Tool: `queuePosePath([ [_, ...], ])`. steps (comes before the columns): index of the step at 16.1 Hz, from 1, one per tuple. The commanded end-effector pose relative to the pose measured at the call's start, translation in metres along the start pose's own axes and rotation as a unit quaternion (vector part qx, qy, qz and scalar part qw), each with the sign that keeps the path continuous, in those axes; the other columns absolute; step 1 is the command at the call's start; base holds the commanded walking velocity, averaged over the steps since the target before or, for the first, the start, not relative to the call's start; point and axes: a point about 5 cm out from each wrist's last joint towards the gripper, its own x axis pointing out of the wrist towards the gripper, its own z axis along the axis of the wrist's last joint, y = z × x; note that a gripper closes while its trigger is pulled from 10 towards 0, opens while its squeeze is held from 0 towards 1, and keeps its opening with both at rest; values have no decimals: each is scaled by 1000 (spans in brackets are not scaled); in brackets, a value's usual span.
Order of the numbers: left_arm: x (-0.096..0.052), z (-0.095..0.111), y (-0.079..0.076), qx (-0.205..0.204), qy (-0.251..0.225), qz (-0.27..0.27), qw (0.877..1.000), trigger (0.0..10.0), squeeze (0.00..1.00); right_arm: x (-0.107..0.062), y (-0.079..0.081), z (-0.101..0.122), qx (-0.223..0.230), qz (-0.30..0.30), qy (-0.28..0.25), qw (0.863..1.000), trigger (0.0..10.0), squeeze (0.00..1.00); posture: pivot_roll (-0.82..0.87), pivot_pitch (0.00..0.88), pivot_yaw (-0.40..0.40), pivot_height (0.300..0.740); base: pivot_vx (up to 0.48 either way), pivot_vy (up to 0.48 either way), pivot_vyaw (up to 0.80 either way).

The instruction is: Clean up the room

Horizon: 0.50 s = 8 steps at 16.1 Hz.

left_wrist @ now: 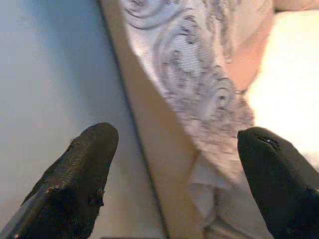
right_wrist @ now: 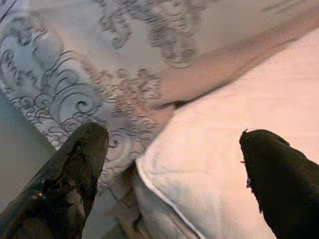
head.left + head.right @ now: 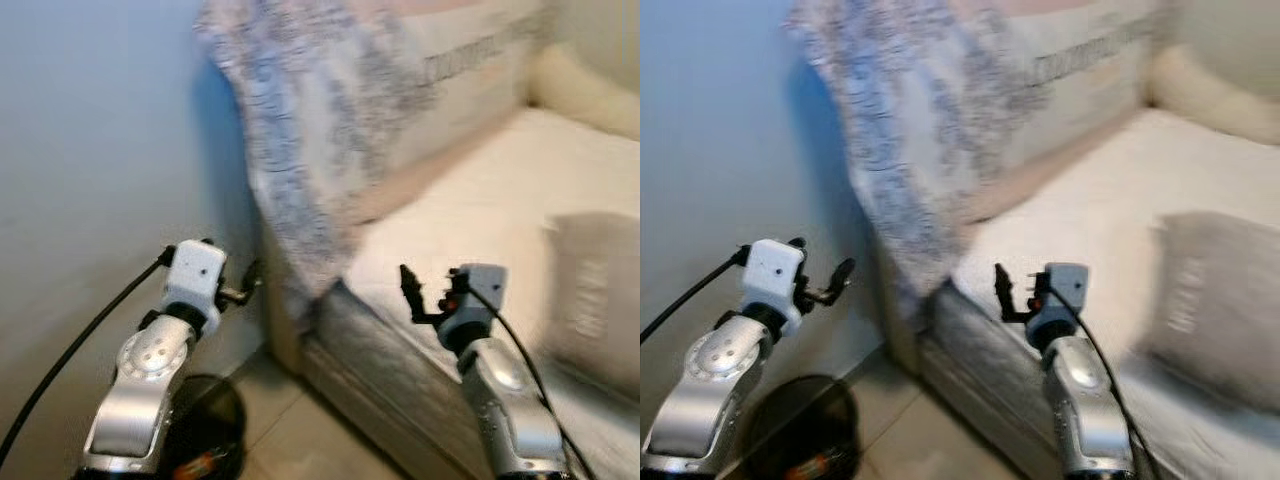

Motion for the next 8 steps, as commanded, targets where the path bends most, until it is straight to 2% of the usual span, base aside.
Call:
queuePosePath([
  [1,3,1,1,-10,-1,7,1000,10000,0,3,3,8,-2,5,-9,1000,10000,0,68,0,-30,740,0,0,-800],
  [3,7,1,0,-13,-4,12,1000,10000,0,5,4,13,-2,10,-15,1000,10000,0,68,0,-39,740,0,0,-800],
  [4,8,1,-1,-9,-5,9,1000,10000,0,7,2,13,-5,2,-17,1000,10000,0,63,0,-35,740,0,-326,-800],
  [8,9,3,3,-5,-8,19,1000,10000,0,13,-1,20,5,-18,-35,999,10000,0,102,0,-39,740,0,-336,0],
])
